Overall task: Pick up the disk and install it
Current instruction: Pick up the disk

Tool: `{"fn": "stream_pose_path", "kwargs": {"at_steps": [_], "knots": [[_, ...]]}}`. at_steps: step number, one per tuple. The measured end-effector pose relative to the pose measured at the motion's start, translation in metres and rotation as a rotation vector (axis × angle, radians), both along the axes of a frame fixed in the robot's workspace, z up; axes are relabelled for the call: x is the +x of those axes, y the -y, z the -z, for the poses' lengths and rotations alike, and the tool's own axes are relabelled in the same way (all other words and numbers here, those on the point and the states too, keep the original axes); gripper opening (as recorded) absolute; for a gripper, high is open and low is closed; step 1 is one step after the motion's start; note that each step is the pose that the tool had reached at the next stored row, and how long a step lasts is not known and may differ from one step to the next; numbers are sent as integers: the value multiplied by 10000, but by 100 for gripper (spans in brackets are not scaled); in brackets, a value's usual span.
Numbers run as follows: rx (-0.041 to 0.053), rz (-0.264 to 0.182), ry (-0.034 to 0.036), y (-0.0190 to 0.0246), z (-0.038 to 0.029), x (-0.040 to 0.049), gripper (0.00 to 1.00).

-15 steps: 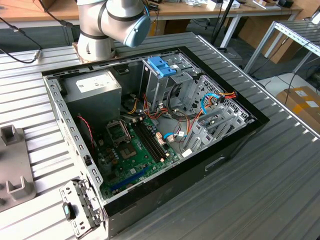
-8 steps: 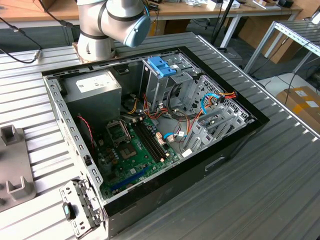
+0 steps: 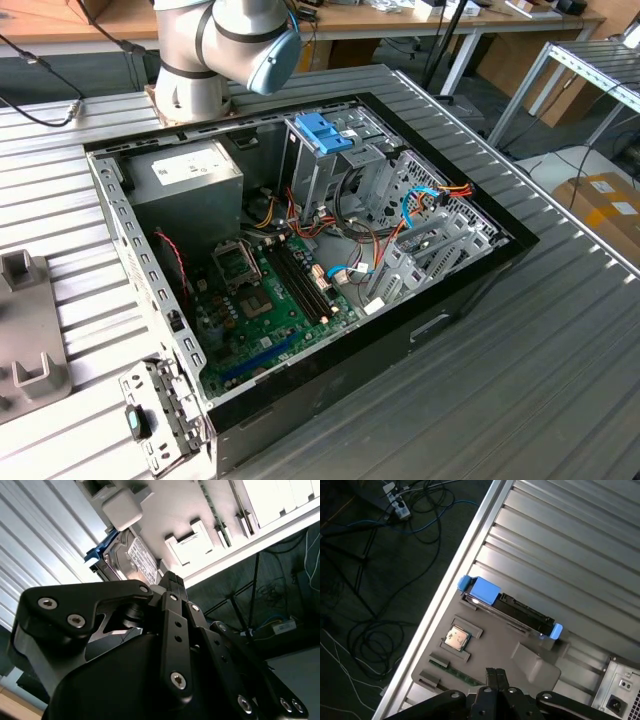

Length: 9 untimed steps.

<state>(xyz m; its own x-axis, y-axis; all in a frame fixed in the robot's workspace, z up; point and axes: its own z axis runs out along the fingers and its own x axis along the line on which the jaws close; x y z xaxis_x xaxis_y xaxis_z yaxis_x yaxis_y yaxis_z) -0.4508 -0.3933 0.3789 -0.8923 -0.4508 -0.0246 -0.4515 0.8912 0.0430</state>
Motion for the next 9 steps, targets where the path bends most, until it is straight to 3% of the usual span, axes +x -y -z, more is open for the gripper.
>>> {"fn": "stream_pose_path", "kwargs": {"at_steps": [9], "knots": [[0,-723,0,0,0,0,10]]}}
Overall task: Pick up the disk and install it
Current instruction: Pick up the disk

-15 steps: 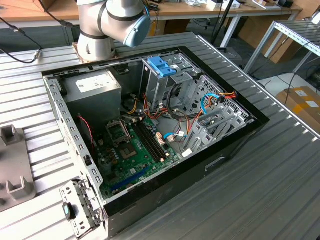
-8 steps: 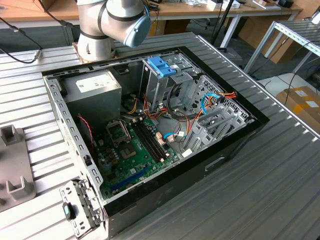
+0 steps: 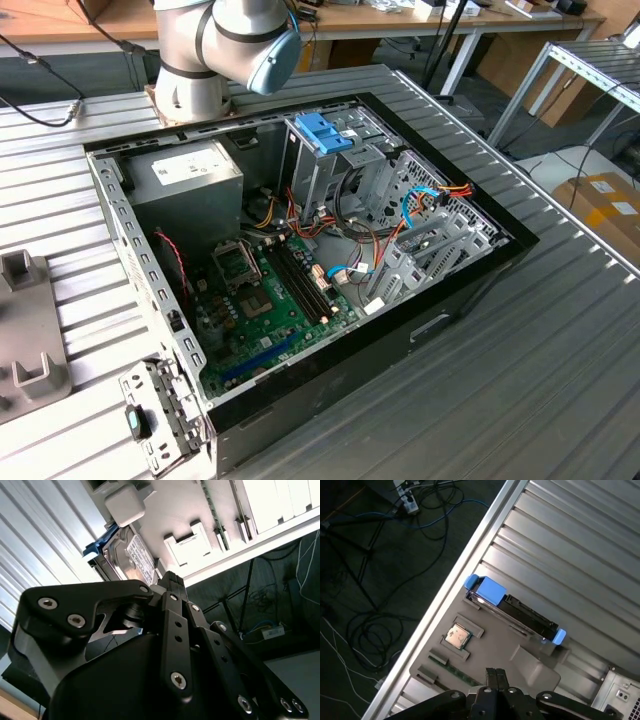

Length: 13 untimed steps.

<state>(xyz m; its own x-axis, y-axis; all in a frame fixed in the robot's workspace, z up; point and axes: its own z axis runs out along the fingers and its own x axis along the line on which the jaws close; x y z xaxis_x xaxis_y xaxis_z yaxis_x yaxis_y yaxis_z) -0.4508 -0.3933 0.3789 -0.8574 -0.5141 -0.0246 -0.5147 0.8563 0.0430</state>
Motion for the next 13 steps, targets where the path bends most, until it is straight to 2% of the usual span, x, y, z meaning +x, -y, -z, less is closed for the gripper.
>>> {"fn": "stream_pose_path", "kwargs": {"at_steps": [13], "knots": [[0,-1229,-1,0,0,0,10]]}}
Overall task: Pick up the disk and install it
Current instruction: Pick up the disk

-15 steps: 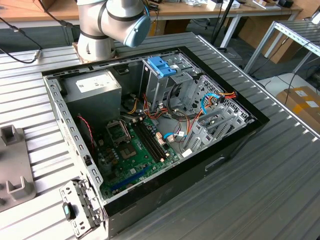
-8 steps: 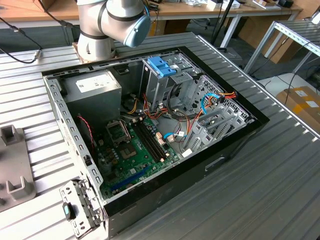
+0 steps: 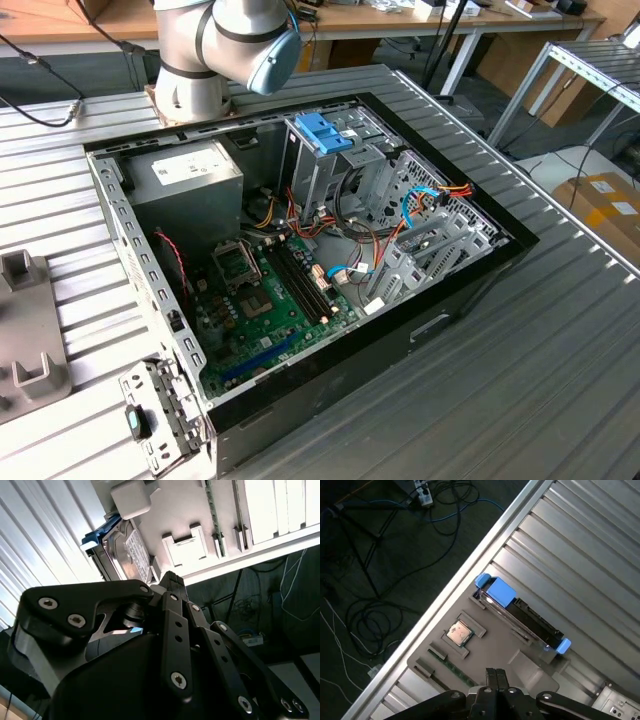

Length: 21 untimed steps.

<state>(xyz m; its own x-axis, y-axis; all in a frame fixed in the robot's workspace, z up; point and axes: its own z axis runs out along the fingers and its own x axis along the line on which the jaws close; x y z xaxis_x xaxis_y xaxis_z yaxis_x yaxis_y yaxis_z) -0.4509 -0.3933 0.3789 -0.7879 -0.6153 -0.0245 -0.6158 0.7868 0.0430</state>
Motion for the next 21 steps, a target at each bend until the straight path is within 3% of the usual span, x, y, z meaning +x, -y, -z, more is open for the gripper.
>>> {"fn": "stream_pose_path", "kwargs": {"at_steps": [5,21], "knots": [[0,-499,0,0,0,0,10],[0,-1409,0,0,0,0,10]]}}
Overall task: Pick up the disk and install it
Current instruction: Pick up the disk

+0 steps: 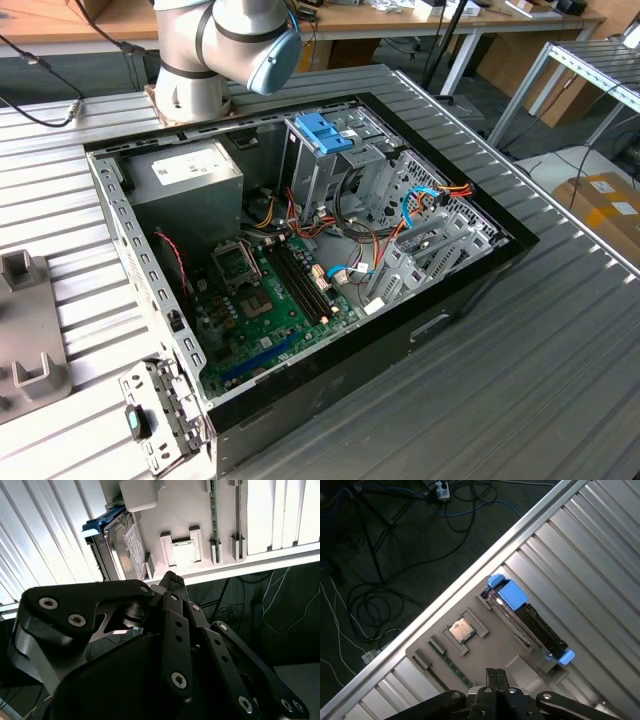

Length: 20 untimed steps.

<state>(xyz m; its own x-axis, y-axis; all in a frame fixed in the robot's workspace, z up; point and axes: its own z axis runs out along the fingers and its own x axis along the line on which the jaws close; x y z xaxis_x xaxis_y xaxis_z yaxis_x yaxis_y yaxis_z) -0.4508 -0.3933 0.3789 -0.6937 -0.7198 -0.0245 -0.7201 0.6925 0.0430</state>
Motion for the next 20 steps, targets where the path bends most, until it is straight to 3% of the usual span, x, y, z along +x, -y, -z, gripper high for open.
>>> {"fn": "stream_pose_path", "kwargs": {"at_steps": [20], "knots": [[0,-1350,0,0,0,0,10]]}}
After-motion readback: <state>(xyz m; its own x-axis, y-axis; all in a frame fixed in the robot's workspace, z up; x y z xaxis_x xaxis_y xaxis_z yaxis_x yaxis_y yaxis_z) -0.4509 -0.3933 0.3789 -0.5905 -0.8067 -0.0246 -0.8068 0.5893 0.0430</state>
